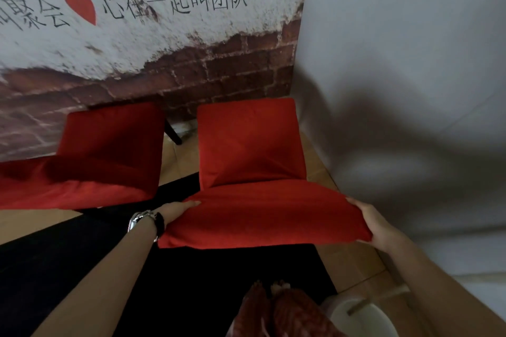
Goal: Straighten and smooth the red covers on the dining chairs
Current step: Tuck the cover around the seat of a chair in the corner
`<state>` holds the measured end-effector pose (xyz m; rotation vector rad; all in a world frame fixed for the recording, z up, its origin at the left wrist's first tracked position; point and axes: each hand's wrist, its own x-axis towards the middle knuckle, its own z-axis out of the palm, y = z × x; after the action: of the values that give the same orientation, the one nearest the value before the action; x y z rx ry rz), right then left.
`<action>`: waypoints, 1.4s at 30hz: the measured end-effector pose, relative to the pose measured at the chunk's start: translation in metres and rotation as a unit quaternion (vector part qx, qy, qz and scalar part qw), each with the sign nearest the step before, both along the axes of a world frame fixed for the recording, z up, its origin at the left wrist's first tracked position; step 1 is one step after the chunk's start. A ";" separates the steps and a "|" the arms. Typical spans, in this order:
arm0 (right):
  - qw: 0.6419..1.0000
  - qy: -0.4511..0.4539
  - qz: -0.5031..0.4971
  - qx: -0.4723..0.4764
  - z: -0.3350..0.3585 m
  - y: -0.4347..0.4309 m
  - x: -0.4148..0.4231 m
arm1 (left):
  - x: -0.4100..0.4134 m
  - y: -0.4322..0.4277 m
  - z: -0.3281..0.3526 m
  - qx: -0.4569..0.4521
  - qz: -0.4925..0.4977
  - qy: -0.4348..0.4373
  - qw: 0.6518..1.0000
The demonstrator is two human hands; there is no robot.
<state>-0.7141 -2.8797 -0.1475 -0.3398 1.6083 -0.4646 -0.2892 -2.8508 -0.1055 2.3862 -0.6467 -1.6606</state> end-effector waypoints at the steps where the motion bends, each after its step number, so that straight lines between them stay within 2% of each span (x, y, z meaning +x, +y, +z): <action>1: 1.000 -0.003 -0.003 -0.005 -0.002 0.001 0.000 | 0.000 0.003 -0.001 -0.001 -0.001 0.000 1.000; 6: 1.000 -0.022 0.001 -0.008 0.000 0.008 -0.006 | -0.006 0.019 -0.006 -0.017 -0.007 0.003 1.000; 10: 1.000 0.003 0.021 -0.005 -0.004 0.007 -0.022 | -0.019 0.027 -0.009 -0.016 -0.008 -0.014 1.000; 19: 0.997 -0.032 0.065 -0.004 -0.009 -0.007 -0.079 | -0.074 0.047 -0.007 -0.014 0.034 -0.036 0.999; 27: 0.992 -0.024 0.125 -0.003 -0.009 -0.015 -0.123 | -0.126 0.085 -0.012 -0.008 0.094 -0.014 0.995; 42: 0.969 0.040 0.242 -0.023 0.011 -0.017 -0.100 | -0.162 0.178 -0.033 0.002 0.223 0.028 0.974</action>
<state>-0.8137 -2.8969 -0.1368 -0.7721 1.5268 -0.1141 -0.4510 -2.6730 -0.1387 2.2578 -0.0818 -1.5190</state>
